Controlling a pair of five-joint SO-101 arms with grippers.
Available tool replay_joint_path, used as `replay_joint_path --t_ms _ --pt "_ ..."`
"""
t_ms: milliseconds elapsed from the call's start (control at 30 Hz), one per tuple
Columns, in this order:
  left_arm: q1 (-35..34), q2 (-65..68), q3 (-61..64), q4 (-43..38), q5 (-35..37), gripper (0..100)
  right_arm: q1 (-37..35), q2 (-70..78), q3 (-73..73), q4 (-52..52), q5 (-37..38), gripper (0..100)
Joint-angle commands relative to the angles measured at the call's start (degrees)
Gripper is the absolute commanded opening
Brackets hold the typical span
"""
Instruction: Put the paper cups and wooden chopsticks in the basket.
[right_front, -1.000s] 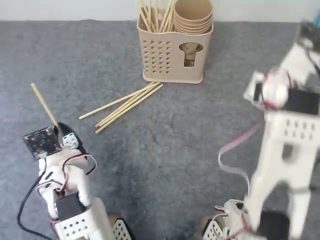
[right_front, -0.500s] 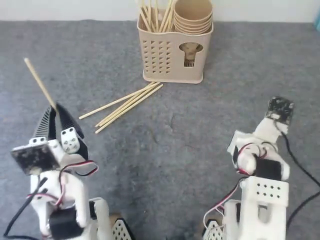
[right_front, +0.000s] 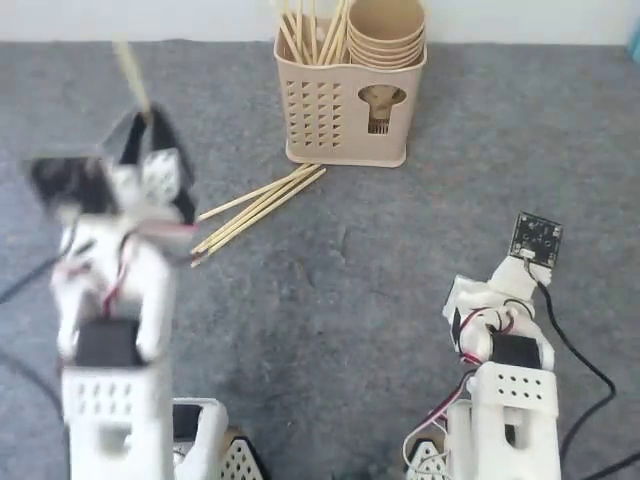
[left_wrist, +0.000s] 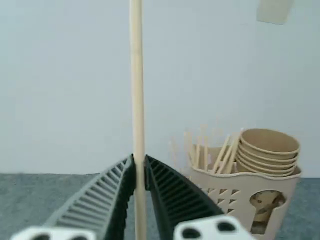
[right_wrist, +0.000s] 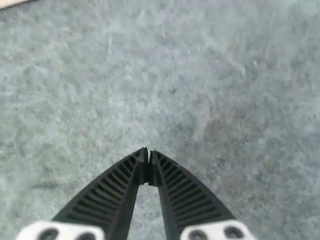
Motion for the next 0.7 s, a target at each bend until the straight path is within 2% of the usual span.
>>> replay_joint_path --t_ms 0,200,467,533,667 --pt "5.54 17.05 -12.26 -11.78 0.09 1 0.13 -1.63 -0.09 -1.27 0.79 0.7" --pt "7.91 38.24 -28.70 -26.29 0.09 1 0.13 -1.63 -0.09 -1.36 2.99 0.8" --pt "9.05 65.93 -52.79 -39.56 0.09 1 -0.31 -1.19 0.44 -3.91 3.52 0.8" --pt "9.23 72.09 -59.56 -40.44 0.09 1 -0.31 -1.54 2.11 -6.99 3.52 0.8" --pt "10.20 82.20 -73.54 -35.34 0.18 1 -0.40 -1.54 3.25 -9.45 3.60 0.8"
